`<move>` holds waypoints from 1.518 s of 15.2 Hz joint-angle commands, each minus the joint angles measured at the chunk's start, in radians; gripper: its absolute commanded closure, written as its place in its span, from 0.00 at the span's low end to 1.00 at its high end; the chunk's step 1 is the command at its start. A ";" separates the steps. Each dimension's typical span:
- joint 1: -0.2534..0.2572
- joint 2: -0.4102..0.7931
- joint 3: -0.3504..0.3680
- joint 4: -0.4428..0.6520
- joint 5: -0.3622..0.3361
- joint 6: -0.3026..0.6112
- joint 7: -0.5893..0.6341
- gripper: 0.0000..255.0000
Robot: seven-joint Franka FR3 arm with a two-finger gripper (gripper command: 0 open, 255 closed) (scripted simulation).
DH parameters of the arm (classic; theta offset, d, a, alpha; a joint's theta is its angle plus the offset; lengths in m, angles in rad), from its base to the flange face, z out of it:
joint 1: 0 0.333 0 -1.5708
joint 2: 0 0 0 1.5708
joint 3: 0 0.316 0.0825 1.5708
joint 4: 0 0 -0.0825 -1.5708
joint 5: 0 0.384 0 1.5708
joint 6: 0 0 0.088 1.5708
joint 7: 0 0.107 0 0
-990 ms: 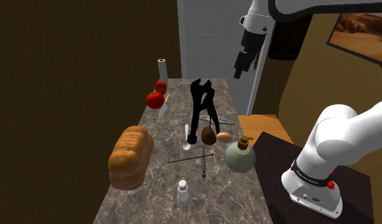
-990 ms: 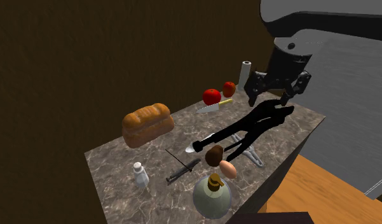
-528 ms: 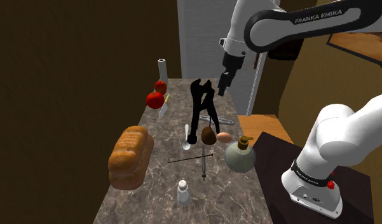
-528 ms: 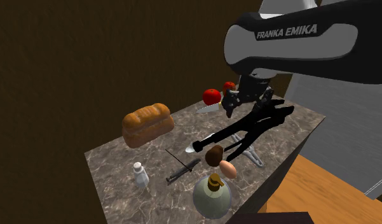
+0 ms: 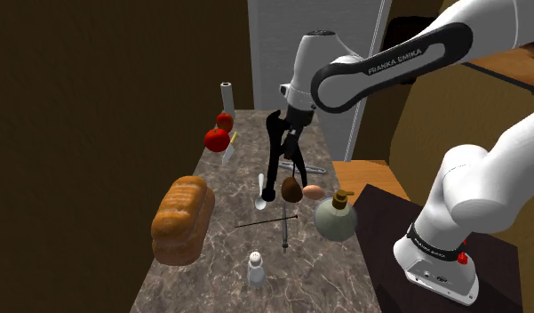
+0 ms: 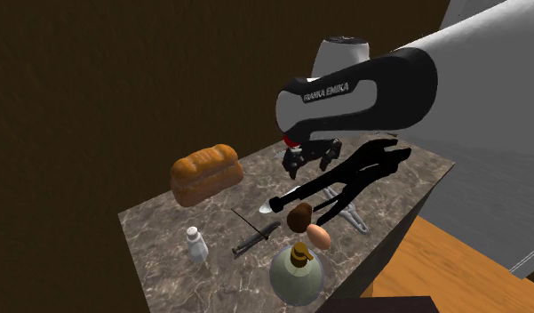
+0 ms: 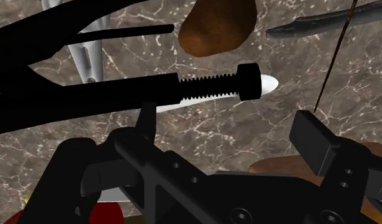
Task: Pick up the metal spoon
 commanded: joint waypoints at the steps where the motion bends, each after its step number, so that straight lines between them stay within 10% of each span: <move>1: 0.018 0.065 0.013 0.004 0.003 0.066 -0.014 0.00; 14: 0.105 0.498 0.098 0.112 -0.051 0.401 -0.070 0.00; 23: 0.111 0.590 0.091 0.101 -0.076 0.503 -0.054 0.00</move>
